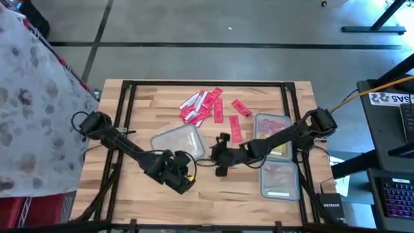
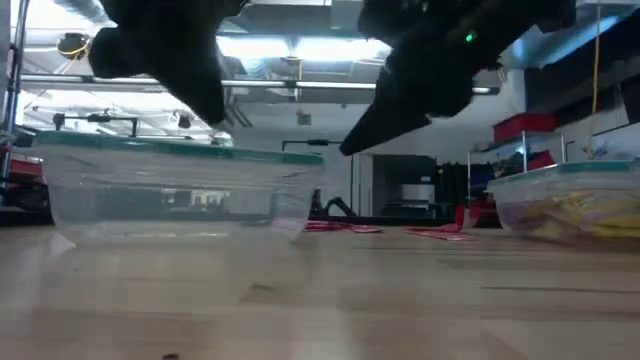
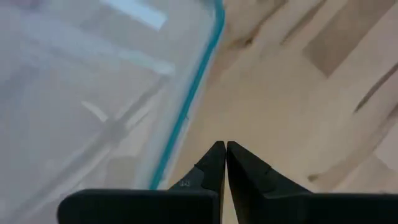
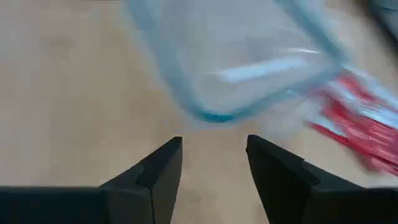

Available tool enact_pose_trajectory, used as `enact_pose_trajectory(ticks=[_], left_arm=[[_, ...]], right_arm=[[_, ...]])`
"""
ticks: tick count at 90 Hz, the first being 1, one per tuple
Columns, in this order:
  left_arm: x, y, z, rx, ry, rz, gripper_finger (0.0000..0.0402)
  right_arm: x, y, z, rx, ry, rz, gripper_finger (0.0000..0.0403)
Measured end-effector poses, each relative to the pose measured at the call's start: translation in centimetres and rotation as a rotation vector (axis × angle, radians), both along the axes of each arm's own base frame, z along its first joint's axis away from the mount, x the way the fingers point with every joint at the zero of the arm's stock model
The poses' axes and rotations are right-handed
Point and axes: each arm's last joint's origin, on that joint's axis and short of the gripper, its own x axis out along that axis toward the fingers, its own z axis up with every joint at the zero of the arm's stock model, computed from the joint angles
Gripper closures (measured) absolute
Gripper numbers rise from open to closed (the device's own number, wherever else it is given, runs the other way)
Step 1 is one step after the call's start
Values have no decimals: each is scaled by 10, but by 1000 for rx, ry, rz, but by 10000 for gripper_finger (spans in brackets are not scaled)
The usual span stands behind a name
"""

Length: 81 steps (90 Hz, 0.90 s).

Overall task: Sort candy
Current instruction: Open the left transparent bin

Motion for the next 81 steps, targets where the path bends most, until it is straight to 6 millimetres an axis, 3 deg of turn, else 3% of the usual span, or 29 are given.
enact_pose_trajectory(ticks=[8,16,29,40,56,81], left_arm=[[-1,2,1,54,2,-5,401],[-4,8,2,125,23,23,401],[-9,21,-8,192,89,62,401],[-13,31,-25,145,150,90,401],[-9,31,-46,80,70,99,401],[-2,20,-53,16,-64,53,401]], right_arm=[[1,8,-4,123,2,176,233],[4,12,-16,179,-29,242,233],[12,6,-40,210,-67,202,233],[20,-4,-60,246,-106,149,233],[23,-26,-65,293,-155,61,233],[13,-52,-72,334,-293,57,233]])
